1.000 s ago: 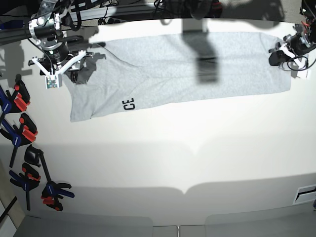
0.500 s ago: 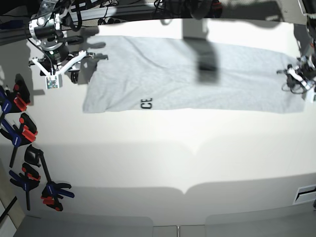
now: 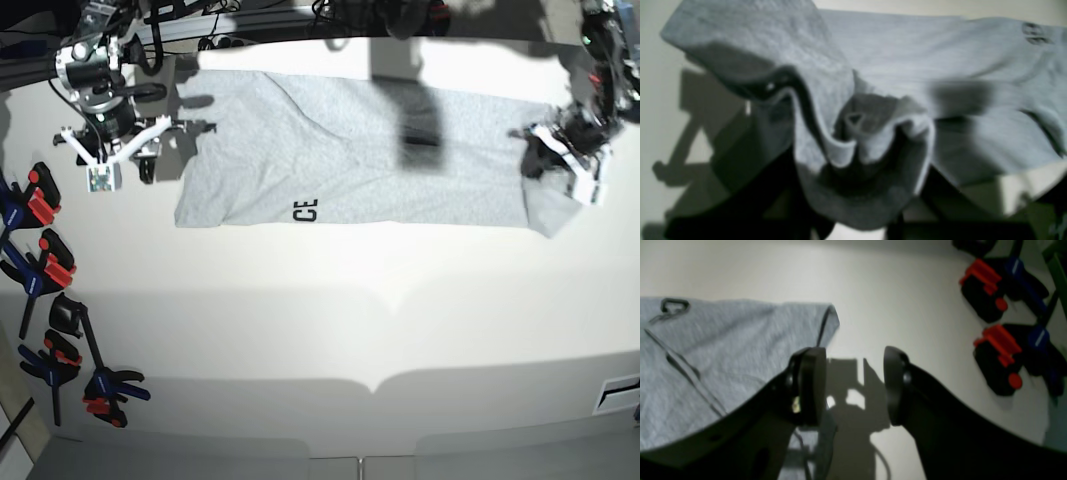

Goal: Fold the T-shirt properly
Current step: 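Grasp the shirt's opposite side with the left gripper and fold it inward, then grasp the folded end of the shirt with the left gripper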

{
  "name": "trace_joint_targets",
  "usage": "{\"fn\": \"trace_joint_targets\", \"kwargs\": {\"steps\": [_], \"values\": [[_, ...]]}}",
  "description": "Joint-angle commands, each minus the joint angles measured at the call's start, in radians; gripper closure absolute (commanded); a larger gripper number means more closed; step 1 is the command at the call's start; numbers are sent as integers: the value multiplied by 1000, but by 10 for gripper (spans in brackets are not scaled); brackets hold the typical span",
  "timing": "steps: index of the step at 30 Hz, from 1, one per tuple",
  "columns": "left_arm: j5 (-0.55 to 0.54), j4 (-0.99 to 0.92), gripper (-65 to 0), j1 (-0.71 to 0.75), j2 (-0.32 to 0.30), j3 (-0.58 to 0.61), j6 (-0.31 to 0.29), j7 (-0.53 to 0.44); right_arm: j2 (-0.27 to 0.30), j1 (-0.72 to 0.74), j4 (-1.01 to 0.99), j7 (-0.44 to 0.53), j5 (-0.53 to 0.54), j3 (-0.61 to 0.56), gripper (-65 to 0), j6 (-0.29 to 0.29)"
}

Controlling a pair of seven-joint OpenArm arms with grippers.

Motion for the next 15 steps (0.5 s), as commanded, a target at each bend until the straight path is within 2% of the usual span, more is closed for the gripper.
{"fn": "trace_joint_targets", "kwargs": {"steps": [1, 7, 12, 15], "values": [[-19, 32, 0, 6, 8, -5, -16, -23, 8, 17, 21, 24, 6, 5, -265, -6], [-25, 39, 0, 44, 110, -5, -33, -24, 9, 78, 21, 22, 6, 5, -265, -6], [-128, 39, 0, 43, 145, -5, -33, -24, 8, 103, 21, 21, 8, 5, -265, -7], [-150, 39, 0, 44, 154, 9, -33, -20, 9, 106, 21, 20, 42, 5, -265, -6]]}}
